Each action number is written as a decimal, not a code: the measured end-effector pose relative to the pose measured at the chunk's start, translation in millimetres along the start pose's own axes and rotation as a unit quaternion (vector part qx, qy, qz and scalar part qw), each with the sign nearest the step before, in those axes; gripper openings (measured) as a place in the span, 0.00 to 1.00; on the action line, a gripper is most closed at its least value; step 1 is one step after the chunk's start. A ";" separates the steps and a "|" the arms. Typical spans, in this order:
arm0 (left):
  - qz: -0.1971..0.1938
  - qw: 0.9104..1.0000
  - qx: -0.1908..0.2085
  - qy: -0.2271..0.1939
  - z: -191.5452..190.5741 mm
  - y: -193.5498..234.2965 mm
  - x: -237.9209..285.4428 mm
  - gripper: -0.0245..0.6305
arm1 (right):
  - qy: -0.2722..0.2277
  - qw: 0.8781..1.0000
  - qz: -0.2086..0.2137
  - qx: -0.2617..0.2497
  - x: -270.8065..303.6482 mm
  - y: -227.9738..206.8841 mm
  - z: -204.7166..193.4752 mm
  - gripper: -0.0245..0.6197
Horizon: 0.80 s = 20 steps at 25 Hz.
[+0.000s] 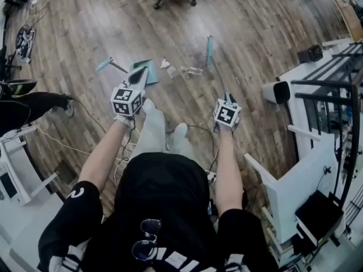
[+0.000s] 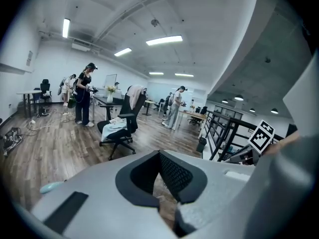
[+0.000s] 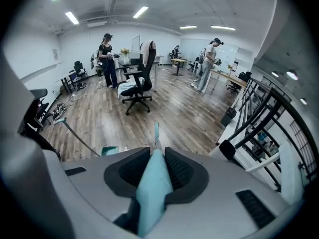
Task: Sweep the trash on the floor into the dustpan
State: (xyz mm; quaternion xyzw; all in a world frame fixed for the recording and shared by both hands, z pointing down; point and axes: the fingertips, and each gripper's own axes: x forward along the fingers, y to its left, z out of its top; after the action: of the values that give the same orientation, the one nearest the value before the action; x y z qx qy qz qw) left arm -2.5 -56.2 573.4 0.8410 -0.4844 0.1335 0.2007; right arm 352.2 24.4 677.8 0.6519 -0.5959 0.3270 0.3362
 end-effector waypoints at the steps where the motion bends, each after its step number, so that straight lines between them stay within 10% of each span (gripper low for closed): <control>1: -0.005 1.000 -0.001 0.007 -4.0 2.0 8.7 0.04 | 0.008 1.000 -0.004 0.003 9.0 -1.5 -4.2 0.17; 20: -0.029 0.995 -0.042 0.084 -62.3 84.4 69.7 0.04 | 0.152 0.987 -0.047 0.021 139.5 38.6 -60.1 0.17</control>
State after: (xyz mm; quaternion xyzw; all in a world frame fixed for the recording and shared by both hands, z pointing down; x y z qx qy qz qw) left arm -43.2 -118.2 675.3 0.8314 -0.4461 0.1778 0.2796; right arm 322.8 -6.0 828.7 0.6289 -0.4990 0.4187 0.4245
